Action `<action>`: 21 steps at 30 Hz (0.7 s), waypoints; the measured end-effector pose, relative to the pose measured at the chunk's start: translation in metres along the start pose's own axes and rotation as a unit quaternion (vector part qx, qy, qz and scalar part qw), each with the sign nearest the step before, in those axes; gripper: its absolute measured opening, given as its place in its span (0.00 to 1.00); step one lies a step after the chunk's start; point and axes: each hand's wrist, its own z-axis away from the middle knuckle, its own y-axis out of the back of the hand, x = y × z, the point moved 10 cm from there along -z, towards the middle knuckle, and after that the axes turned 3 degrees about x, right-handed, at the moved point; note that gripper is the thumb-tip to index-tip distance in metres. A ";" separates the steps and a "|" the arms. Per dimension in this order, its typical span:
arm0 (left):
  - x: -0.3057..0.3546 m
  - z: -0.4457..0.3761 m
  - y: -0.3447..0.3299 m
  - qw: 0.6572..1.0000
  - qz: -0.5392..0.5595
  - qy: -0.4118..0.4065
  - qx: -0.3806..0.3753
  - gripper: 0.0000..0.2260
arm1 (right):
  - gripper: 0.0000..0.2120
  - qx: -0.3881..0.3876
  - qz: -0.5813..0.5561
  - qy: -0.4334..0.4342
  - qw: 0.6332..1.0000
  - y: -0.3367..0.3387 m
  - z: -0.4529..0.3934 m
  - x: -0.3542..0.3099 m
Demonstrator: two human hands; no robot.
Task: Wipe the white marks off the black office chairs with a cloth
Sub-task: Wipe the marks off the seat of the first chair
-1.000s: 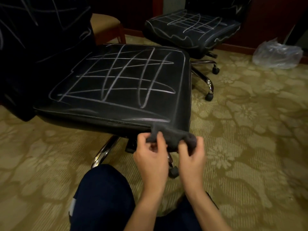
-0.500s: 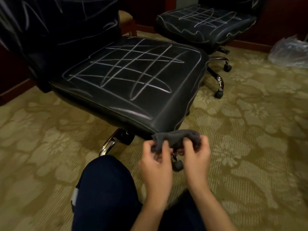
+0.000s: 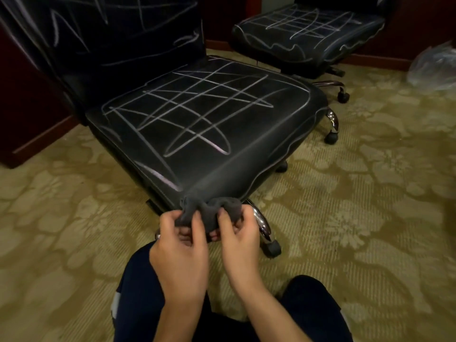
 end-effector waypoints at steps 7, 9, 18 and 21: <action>0.033 -0.017 -0.052 0.983 -0.124 -0.052 -0.124 0.05 | 0.03 0.088 0.003 0.004 0.996 0.022 -0.036 -0.009; 0.037 -0.020 -0.059 0.983 -0.118 -0.051 -0.129 0.05 | 0.02 0.122 0.012 0.004 0.992 0.026 -0.042 -0.005; -0.017 -0.047 0.015 0.991 -0.127 -0.006 -0.048 0.08 | 0.04 0.027 -0.041 -0.046 0.998 -0.047 0.007 0.028; -0.002 -0.054 -0.005 0.992 -0.112 -0.037 -0.040 0.08 | 0.03 0.041 -0.042 -0.032 0.998 -0.038 -0.015 0.017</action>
